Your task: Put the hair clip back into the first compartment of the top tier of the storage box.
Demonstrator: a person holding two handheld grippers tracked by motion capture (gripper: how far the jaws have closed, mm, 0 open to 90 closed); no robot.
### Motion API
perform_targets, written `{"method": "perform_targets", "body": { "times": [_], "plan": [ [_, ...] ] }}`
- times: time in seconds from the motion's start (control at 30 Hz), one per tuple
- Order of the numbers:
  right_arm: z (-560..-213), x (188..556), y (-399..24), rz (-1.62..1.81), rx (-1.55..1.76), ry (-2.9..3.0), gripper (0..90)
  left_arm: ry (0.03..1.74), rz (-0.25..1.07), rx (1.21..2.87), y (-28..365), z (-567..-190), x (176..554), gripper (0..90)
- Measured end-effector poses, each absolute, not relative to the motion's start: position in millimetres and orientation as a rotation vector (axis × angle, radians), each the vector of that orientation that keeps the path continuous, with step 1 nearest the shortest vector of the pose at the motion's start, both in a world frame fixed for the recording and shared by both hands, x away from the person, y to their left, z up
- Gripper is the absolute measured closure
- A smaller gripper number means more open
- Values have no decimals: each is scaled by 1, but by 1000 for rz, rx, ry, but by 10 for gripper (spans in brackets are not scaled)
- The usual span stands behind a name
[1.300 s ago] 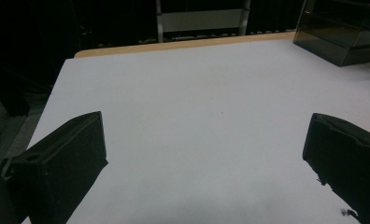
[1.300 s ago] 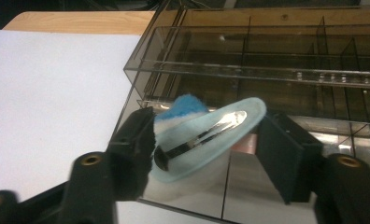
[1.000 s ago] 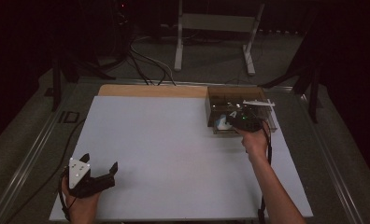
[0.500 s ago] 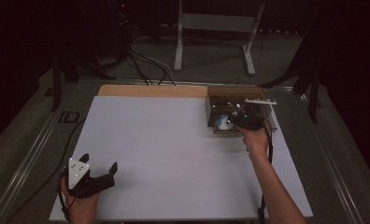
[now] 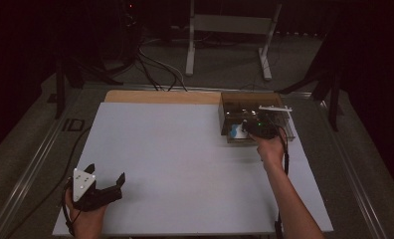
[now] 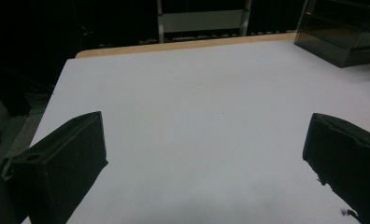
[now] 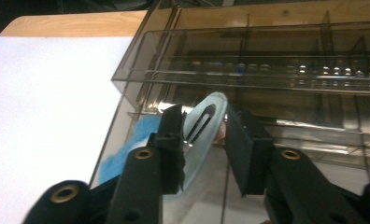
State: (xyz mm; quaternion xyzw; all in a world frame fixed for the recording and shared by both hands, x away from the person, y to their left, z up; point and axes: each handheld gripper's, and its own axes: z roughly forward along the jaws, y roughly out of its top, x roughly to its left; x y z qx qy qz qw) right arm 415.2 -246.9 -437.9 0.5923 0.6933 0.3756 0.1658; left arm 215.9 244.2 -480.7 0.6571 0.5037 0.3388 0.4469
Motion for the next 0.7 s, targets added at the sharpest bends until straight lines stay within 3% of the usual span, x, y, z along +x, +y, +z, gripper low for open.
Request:
{"method": "perform_targets", "body": {
  "times": [0.43, 0.7],
  "plan": [
    [-438, 419, -244, 1061, 1695, 1973, 673, 1248, 839, 1631, 244, -481, 216, 11],
    [-439, 419, -244, 1086, 1665, 1977, 567, 1249, 837, 1628, 244, -481, 216, 11]
  ]
}}
